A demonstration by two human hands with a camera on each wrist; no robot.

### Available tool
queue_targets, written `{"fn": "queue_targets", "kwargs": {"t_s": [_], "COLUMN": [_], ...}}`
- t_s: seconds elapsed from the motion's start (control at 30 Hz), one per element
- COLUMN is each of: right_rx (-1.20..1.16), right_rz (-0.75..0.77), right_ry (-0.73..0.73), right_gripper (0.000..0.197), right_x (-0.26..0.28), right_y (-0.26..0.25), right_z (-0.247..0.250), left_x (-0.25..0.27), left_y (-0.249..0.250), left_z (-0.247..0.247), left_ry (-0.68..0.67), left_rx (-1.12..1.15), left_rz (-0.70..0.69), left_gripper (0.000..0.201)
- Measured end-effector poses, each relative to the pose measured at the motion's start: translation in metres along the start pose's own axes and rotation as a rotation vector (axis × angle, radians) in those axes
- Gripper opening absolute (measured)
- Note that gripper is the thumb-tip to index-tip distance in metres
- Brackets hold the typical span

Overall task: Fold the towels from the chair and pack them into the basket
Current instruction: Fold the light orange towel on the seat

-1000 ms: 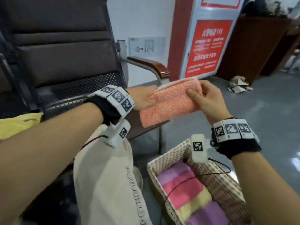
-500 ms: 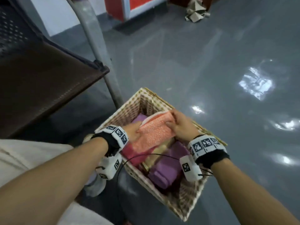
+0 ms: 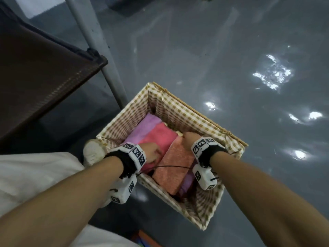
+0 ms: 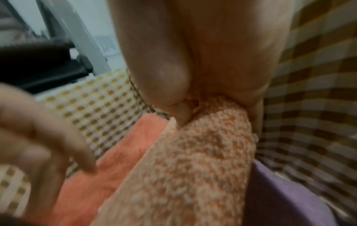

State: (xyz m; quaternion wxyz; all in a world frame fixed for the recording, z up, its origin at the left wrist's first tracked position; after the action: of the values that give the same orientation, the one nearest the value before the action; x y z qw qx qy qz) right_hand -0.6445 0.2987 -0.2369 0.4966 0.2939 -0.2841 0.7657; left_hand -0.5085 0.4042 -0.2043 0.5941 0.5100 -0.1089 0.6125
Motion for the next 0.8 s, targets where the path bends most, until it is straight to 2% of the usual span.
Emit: {"fn": "queue_targets", "kwargs": {"t_s": [0.13, 0.27, 0.4, 0.53, 0.6, 0.7, 0.8], "right_rx": [0.037, 0.099, 0.107, 0.185, 0.235, 0.318, 0.381], "right_rz": [0.065, 0.25, 0.506, 0.725, 0.815, 0.918, 0.981], "right_ry": [0.077, 0.195, 0.301, 0.392, 0.446, 0.483, 0.508], "right_gripper": [0.026, 0.025, 0.023, 0.02, 0.02, 0.018, 0.016], "right_x": [0.014, 0.049, 0.101, 0.156, 0.184, 0.222, 0.246], "right_y": [-0.018, -0.069, -0.155, -0.258, -0.31, -0.379, -0.432], "right_z": [0.017, 0.066, 0.13, 0.183, 0.198, 0.205, 0.209], "left_x": [0.033, 0.09, 0.173, 0.278, 0.333, 0.402, 0.451], "left_y": [0.001, -0.007, -0.02, -0.038, -0.053, -0.085, -0.118], "left_z": [0.036, 0.083, 0.126, 0.159, 0.166, 0.164, 0.158], "left_ry": [0.153, 0.356, 0.535, 0.825, 0.995, 1.162, 1.237], "left_rx": [0.074, 0.068, 0.16, 0.111, 0.086, 0.144, 0.236], "left_rz": [-0.023, -0.009, 0.015, 0.096, 0.18, 0.253, 0.277], "left_gripper": [0.027, 0.024, 0.021, 0.019, 0.018, 0.016, 0.014]}}
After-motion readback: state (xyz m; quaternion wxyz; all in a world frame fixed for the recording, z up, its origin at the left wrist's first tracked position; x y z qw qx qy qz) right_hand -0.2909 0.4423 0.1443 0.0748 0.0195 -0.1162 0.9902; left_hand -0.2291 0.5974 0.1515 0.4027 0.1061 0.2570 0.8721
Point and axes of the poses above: each hand's wrist, its own x-axis away from the middle knuckle, its own z-axis out of the back of the hand, y = z × x, the point moved 4 cm from there along -x, towards the middle knuckle, and after that the axes turned 8 degrees about -y, right-handed, at the moved point
